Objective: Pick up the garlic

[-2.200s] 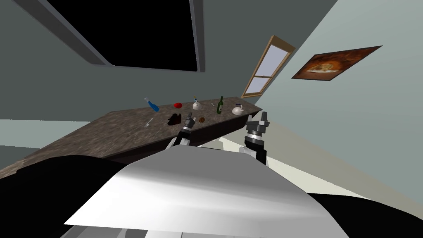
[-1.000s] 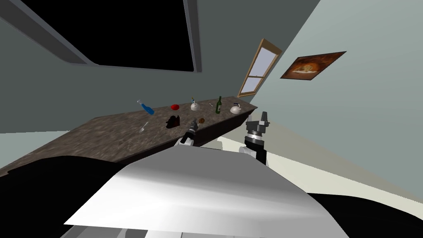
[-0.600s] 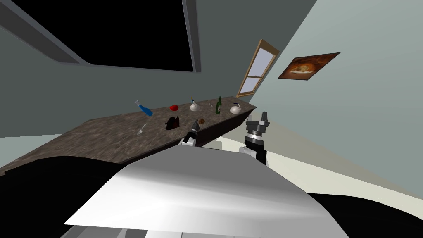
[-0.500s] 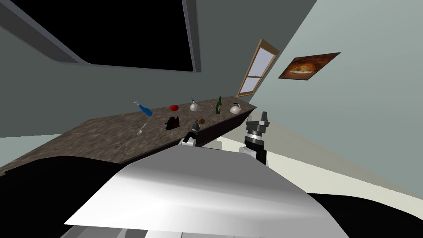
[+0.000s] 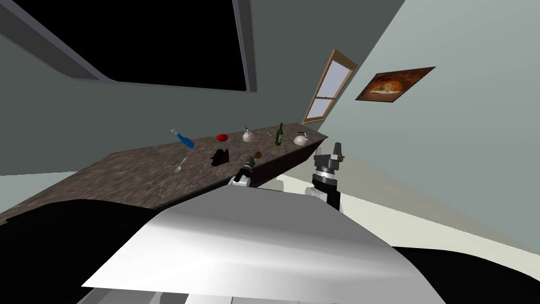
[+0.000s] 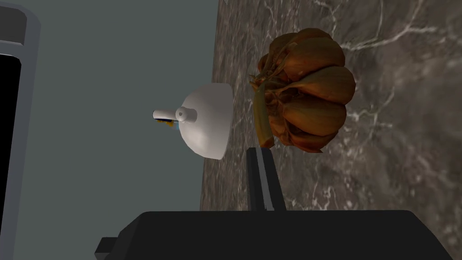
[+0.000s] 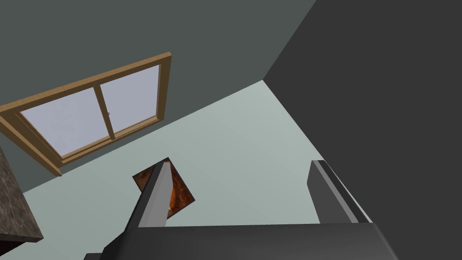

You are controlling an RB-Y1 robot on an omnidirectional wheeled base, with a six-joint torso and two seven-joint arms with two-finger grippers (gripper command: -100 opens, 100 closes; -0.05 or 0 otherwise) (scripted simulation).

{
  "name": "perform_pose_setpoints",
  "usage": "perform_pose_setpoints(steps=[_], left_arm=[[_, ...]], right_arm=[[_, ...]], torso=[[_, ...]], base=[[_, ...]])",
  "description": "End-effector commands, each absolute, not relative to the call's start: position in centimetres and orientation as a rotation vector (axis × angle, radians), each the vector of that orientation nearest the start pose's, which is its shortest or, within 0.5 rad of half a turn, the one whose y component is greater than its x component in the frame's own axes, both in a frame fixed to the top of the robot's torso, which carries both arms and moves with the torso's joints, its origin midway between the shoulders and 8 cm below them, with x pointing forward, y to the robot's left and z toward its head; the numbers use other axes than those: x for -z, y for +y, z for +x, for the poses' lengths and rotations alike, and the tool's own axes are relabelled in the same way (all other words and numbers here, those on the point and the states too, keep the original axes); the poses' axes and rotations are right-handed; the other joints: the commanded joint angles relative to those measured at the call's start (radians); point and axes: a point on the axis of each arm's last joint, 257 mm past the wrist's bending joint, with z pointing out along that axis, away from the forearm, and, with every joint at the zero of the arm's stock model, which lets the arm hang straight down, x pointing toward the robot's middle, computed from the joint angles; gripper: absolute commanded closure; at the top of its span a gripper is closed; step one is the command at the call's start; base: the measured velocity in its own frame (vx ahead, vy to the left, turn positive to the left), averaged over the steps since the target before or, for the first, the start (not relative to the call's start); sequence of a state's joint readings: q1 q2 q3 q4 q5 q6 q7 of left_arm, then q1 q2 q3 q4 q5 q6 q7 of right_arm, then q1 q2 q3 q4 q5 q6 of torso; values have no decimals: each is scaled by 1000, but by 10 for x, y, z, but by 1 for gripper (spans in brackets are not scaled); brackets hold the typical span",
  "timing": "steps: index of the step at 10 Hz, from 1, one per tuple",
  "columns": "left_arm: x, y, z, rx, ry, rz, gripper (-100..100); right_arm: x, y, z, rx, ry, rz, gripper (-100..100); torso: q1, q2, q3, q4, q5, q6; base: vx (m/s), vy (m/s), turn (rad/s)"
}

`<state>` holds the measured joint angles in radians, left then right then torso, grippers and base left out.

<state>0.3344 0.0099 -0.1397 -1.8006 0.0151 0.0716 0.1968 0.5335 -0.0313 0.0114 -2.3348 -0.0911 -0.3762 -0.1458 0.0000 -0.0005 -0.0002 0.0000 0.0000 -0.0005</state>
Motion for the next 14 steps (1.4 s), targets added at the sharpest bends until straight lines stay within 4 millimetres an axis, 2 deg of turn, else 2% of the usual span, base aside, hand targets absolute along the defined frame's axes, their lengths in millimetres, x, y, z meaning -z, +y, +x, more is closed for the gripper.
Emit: perform_pose_setpoints(steps=[1, 2, 3, 4, 7, 10, 11, 13, 14], left_arm=[[284, 203, 450, 1302, 1218, -1491, 100], [284, 203, 450, 1302, 1218, -1491, 100], [284, 203, 450, 1302, 1218, -1491, 0], [287, 214, 450, 1285, 1233, -1490, -100], [287, 242, 450, 1253, 1241, -1519, -100], [282, 279, 452, 1233, 1213, -1591, -100], [284, 279, 452, 1229, 1217, -1596, -100], [278, 304, 453, 1223, 1181, -1660, -100], [280, 304, 452, 1217, 1185, -1667, -100]], right_arm=[[-14, -286, 350, -1473, 606, 835, 0], [-14, -286, 350, -1473, 606, 835, 0], [-14, -286, 350, -1473, 606, 835, 0], [-14, -286, 350, -1473, 606, 835, 0], [-14, -286, 351, -1473, 606, 835, 0], [-14, -286, 351, -1473, 606, 835, 0], [-14, -286, 351, -1473, 606, 835, 0], [-14, -286, 351, -1473, 606, 835, 0], [-14, -286, 351, -1473, 606, 835, 0]], torso=[[0, 0, 0, 0, 0, 0], [0, 0, 0, 0, 0, 0], [0, 0, 0, 0, 0, 0], [0, 0, 0, 0, 0, 0], [-5, 2, 1, 0, -1, 0], [-9, 1, 0, 0, -2, 0], [-10, 1, 1, 0, -2, 0], [-6, 1, 0, 0, -1, 0], [-8, 1, 0, 0, -2, 0]], base=[[0, 0, 0], [0, 0, 0], [0, 0, 0], [-8, -26, -18], [-22, -83, -28], [-12, -143, -41], [-14, -104, -14], [-7, -113, -59], [-19, -111, -6]])
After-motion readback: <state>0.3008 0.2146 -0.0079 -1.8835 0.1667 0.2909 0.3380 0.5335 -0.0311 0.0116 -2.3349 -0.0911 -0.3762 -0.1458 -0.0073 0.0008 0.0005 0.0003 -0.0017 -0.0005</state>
